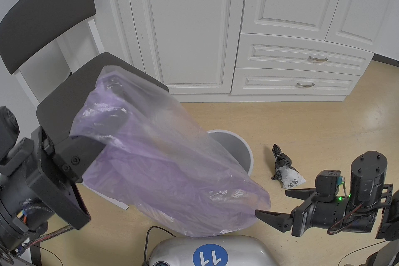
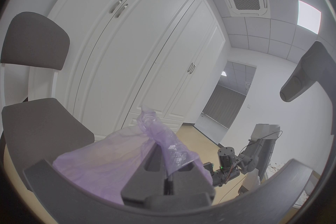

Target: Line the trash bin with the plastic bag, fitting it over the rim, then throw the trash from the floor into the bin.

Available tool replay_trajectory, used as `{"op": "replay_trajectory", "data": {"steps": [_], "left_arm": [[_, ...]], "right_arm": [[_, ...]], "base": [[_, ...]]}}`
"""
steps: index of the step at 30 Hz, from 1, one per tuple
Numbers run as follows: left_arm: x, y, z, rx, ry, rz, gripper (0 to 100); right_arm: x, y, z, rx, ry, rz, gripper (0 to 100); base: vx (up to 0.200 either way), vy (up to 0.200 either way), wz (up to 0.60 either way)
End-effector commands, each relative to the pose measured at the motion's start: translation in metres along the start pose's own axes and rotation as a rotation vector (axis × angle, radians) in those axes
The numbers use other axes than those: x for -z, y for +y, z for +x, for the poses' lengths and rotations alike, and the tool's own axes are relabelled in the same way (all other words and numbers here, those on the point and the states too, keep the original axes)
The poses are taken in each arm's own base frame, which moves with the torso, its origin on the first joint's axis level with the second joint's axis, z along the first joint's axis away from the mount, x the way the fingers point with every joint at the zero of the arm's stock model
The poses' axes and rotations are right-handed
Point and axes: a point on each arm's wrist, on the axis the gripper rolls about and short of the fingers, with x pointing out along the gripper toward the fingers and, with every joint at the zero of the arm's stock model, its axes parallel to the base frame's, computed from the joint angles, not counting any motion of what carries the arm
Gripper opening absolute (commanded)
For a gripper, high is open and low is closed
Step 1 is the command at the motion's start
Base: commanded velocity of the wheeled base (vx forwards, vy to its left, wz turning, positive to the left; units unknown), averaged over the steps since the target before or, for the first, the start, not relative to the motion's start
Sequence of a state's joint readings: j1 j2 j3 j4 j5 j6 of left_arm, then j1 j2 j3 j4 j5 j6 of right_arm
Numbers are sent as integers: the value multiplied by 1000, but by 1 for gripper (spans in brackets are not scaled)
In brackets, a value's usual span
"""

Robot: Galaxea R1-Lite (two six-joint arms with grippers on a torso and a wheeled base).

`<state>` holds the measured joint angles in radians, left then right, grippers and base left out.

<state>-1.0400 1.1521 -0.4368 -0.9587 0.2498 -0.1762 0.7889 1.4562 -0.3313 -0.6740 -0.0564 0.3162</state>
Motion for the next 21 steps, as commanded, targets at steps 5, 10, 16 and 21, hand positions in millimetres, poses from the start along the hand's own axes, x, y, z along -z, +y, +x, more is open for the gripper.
{"op": "replay_trajectory", "data": {"steps": [5,10,16,21], "left_arm": [[-3,0,-1,2,-14,-2,0],[-6,-1,-2,7,-43,-11,0],[-6,-1,-2,9,-46,-11,0],[-11,-2,-2,16,-84,-22,0]], "right_arm": [[10,-2,33,47,16,48,100],[7,-1,51,52,-79,123,100],[9,-2,58,45,-174,140,100],[13,-6,67,50,-181,147,100]], "base": [[0,0,0],[0,0,0],[0,0,0],[0,0,0]]}}
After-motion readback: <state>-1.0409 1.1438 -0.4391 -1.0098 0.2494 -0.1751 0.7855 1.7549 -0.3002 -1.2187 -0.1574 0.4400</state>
